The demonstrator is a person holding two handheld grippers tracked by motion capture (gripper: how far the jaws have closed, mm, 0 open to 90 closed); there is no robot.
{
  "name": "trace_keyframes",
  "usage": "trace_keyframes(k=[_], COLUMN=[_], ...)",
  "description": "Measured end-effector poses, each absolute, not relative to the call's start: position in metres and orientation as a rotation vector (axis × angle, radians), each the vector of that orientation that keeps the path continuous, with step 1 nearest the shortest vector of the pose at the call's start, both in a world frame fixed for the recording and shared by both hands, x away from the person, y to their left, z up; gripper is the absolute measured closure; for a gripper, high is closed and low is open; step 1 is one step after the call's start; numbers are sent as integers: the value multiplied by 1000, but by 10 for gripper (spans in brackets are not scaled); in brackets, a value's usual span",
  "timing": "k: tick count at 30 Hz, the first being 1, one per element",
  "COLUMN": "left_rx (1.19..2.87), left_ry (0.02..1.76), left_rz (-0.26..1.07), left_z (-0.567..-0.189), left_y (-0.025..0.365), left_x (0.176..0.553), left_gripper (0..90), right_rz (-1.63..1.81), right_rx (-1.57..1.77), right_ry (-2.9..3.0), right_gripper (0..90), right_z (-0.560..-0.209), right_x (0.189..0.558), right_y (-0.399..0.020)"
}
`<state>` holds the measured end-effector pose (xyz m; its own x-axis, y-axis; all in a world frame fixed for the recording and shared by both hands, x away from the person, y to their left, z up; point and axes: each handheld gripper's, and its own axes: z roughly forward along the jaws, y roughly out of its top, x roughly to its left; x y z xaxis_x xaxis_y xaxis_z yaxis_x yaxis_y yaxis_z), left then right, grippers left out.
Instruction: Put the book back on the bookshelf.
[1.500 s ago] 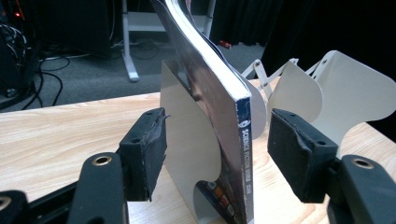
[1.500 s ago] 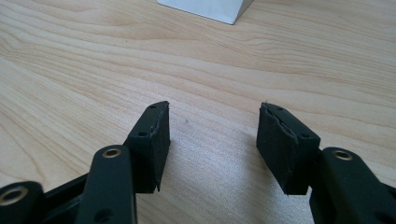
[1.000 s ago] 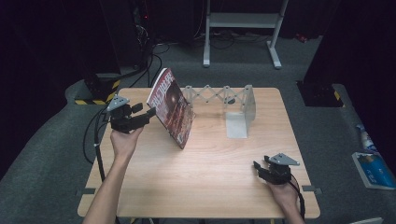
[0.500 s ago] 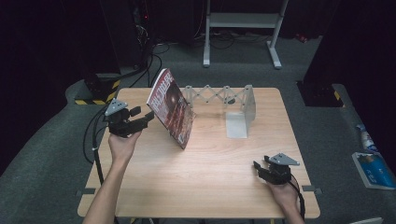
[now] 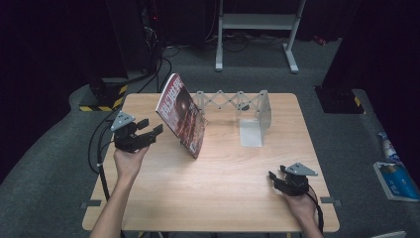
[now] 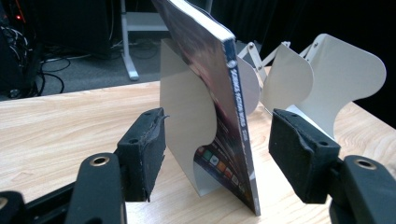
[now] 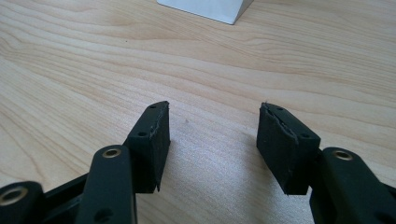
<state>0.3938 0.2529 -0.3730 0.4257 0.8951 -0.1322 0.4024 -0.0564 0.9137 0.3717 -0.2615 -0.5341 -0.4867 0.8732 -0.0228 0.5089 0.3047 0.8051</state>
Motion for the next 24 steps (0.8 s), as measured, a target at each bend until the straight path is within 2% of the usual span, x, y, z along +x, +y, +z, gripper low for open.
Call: trace_keyframes(k=[24], left_rx=[1642], left_ry=[1154], left_rz=[567], left_z=[-393], left_y=[253], left_x=[376], left_gripper=[368], right_rz=[1052], right_rx=[1227], right_ry=[2116], right_gripper=[444], right_z=[-534], right_x=[372], right_y=[-261])
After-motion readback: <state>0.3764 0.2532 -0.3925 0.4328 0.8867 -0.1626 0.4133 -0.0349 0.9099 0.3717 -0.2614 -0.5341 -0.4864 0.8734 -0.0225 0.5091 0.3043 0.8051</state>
